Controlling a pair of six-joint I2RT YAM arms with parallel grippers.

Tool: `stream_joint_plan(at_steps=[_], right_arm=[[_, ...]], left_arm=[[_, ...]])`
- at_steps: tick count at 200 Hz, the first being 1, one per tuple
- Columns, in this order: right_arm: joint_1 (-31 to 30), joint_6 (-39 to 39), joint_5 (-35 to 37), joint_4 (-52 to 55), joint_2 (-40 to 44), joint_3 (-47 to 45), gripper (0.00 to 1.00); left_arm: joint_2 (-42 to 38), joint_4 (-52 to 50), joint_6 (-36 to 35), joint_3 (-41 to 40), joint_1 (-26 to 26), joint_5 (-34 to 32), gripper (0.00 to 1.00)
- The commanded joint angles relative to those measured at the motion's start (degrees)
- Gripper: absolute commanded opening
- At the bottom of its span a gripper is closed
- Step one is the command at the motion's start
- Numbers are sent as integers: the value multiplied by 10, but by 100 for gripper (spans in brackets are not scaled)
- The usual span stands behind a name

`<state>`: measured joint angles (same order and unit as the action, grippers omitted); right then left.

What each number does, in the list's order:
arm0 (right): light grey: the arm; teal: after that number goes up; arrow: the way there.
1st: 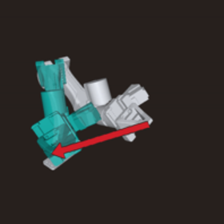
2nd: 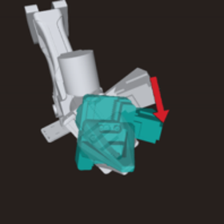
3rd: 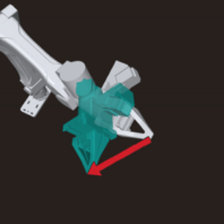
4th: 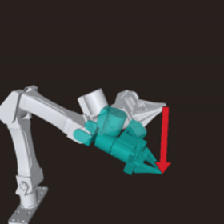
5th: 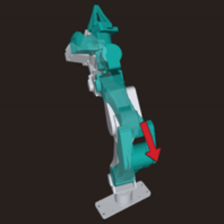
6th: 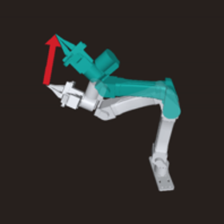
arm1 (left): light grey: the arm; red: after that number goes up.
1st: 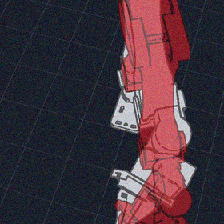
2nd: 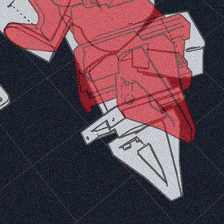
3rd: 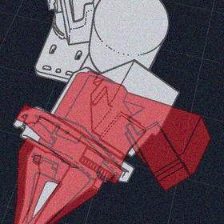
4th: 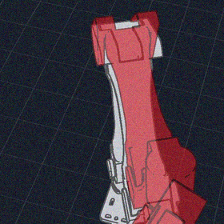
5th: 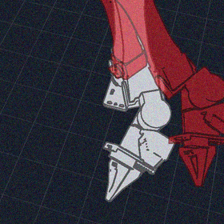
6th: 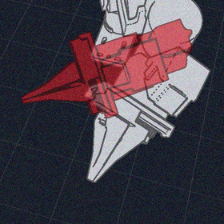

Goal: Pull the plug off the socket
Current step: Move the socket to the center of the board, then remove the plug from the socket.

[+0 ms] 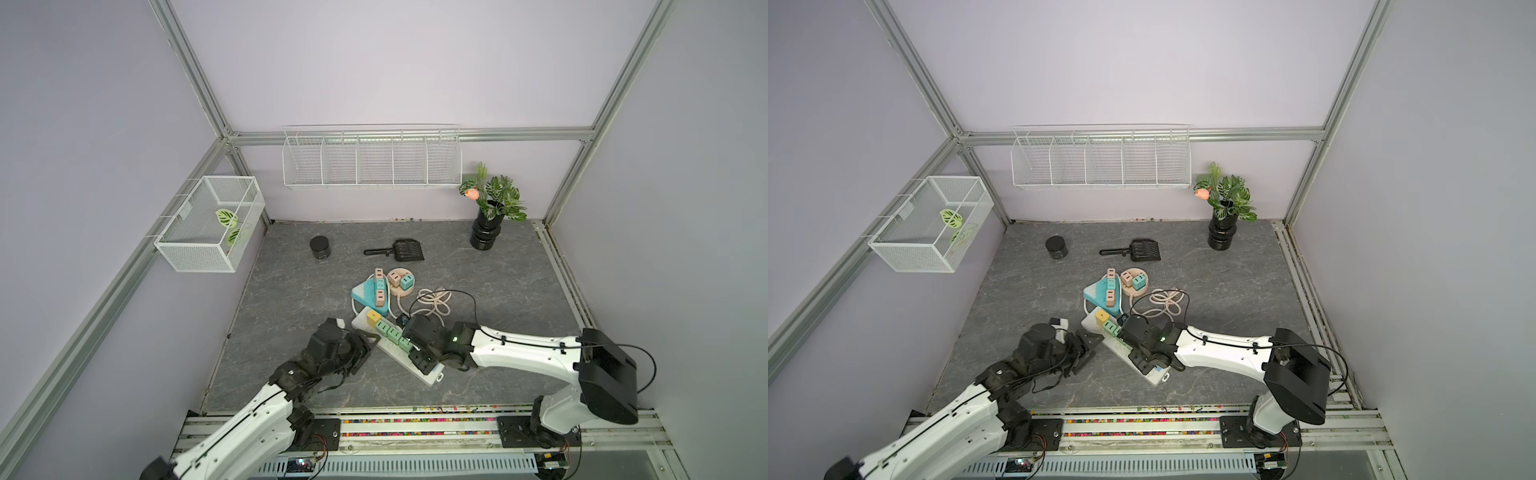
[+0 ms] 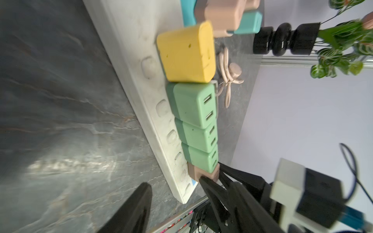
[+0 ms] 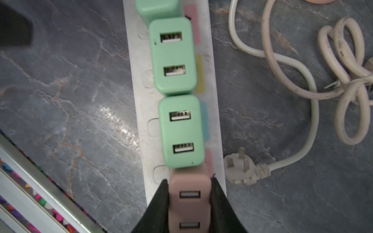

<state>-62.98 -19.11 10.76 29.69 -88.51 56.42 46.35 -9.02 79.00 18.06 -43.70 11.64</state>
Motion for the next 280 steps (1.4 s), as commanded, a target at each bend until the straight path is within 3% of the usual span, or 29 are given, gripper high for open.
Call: stream_joint_plan(at_steps=[1,32,58,95,108,130,136,171,191,218,244,260,280], right_arm=[[9,-39,24,-26,11,-17,26],[9,-40,12,-28,10,-19,26],[8,-40,8,-26,11,-22,26],[8,-41,1,-25,13,-26,26],[8,-41,-2,-25,9,-25,26],[8,-40,-2,-21,-3,-18,26],[8,-40,-3,-18,-6,-14,26],[2,-37,15,23,-47,50,26],[39,-37,19,61,-61,86,25],[75,-37,-8,30,-6,23,25],[23,-31,-63,-54,45,-49,25],[-16,-31,-29,-70,30,-35,25],[1,-46,55,44,-24,59,24]], left_arm=[[114,129,71,10,-72,-104,60],[295,198,78,80,-95,-54,53],[365,196,80,125,-104,-48,51],[378,191,114,112,-109,-56,47],[382,184,122,109,-110,-55,37],[389,165,132,112,-113,-54,36],[389,154,136,111,-113,-54,31],[401,56,190,105,-113,-57,27],[406,42,218,88,-113,-57,27],[408,61,231,66,-112,-61,27],[418,81,227,61,-112,-60,27],[432,89,224,66,-109,-54,27],[447,90,221,72,-107,-48,28]])
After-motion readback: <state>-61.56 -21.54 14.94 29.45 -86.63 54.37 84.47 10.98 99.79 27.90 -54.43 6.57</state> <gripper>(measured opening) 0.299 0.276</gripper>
